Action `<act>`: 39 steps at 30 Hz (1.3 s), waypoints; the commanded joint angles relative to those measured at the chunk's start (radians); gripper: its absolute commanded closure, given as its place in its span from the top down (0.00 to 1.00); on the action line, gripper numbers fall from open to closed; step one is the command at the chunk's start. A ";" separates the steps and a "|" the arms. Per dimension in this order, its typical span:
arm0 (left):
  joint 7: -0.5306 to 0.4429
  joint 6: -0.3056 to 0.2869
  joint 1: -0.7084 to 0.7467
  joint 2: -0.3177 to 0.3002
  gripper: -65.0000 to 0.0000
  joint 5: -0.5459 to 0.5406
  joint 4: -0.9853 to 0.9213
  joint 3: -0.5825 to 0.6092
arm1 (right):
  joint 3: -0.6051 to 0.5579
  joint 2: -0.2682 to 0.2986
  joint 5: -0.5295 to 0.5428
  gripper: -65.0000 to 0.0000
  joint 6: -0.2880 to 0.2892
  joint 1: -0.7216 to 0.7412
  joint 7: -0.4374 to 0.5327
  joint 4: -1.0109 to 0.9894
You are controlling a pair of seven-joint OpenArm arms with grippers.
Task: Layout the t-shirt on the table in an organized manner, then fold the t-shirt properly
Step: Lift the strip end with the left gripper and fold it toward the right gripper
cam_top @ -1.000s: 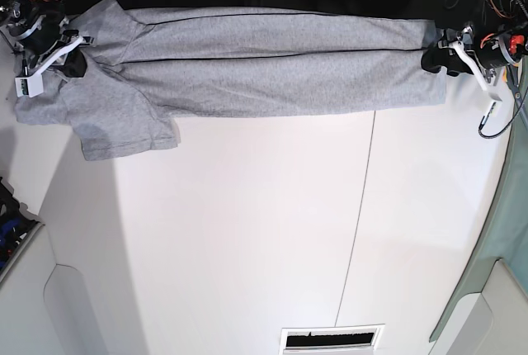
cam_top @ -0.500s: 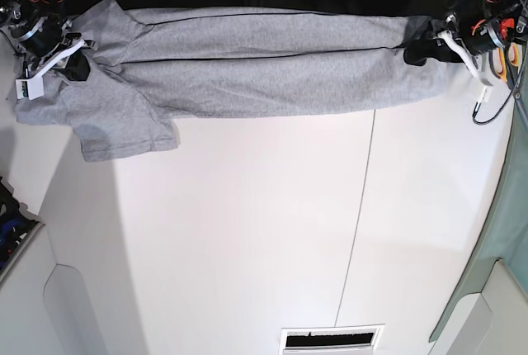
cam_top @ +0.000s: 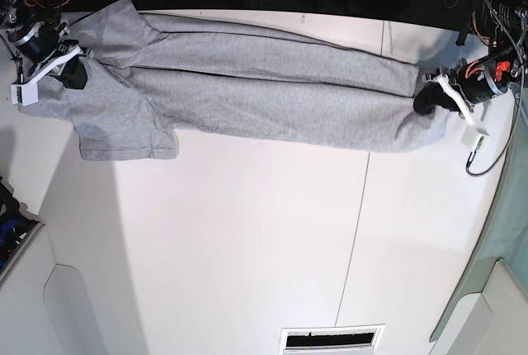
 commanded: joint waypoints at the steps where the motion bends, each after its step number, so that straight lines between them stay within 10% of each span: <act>1: -0.019 -0.004 -0.028 -0.021 0.00 0.003 0.009 -0.008 | 0.011 0.017 0.029 0.00 0.006 0.023 0.022 0.018; 17: 0.094 0.037 -0.182 -0.168 0.00 0.040 0.148 0.106 | 0.011 0.016 0.063 0.00 0.007 0.125 -0.026 0.018; 32: 0.060 0.115 -0.210 0.081 0.00 0.250 0.285 0.550 | 0.172 0.017 0.094 0.00 0.007 0.124 -0.130 0.018; 35: 0.045 0.114 -0.210 0.120 0.28 0.265 0.251 0.551 | 0.221 0.017 0.137 0.00 0.006 0.121 -0.207 0.018; 39: 0.046 0.114 -0.210 0.162 0.53 0.240 0.210 0.551 | 0.222 0.016 0.153 0.54 0.008 0.088 -0.213 0.017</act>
